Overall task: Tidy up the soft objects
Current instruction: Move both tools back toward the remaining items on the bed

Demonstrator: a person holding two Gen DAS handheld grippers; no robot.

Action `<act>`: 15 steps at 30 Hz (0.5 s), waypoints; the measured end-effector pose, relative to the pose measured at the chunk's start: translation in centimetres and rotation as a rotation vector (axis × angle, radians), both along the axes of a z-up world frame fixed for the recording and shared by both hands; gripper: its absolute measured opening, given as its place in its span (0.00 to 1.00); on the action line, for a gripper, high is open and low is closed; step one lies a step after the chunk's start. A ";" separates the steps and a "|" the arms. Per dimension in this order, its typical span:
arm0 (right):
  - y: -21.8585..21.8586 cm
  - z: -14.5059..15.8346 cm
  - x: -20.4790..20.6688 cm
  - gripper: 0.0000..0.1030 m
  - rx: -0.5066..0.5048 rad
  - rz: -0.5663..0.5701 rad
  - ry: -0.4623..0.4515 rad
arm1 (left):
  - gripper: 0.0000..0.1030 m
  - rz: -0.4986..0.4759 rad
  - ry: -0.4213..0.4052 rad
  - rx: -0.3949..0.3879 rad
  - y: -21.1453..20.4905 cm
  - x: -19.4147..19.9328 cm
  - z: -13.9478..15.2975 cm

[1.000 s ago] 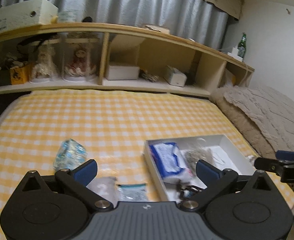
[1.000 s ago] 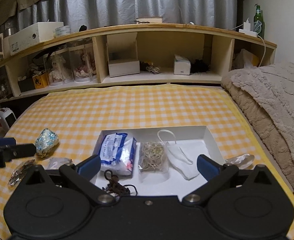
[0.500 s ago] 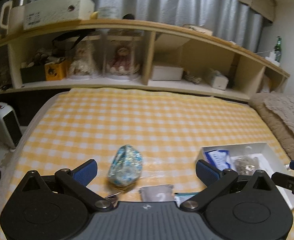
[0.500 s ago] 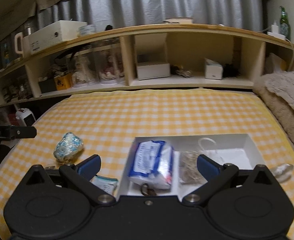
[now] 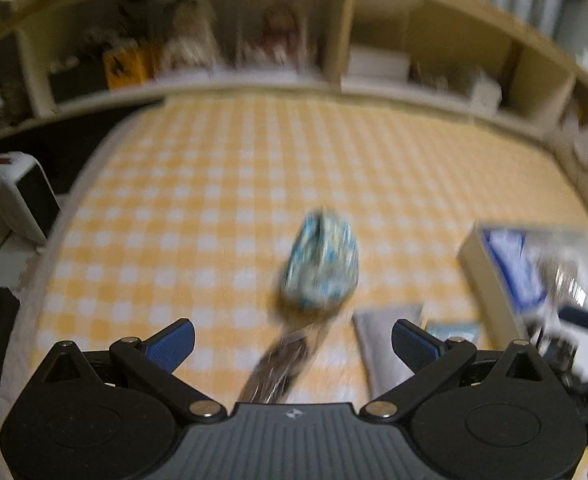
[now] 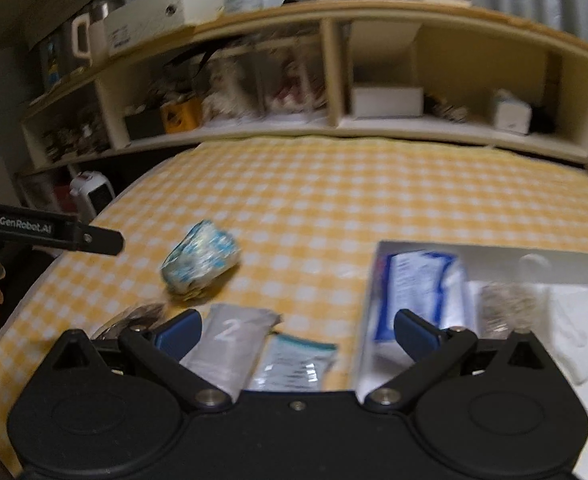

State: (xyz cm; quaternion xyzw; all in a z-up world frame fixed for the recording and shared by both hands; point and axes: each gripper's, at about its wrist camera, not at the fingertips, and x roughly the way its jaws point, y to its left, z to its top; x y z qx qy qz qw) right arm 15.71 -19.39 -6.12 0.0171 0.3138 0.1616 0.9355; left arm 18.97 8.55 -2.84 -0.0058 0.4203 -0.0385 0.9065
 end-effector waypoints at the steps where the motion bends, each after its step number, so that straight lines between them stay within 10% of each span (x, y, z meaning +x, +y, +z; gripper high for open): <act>1: 0.7 -0.5 0.3 1.00 -0.004 0.001 0.012 | 1.00 -0.014 0.027 0.016 0.1 0.1 -0.6; 15: 8.4 -6.9 2.0 1.00 -0.038 0.096 0.175 | 0.87 -0.058 0.210 0.152 0.7 1.0 -5.5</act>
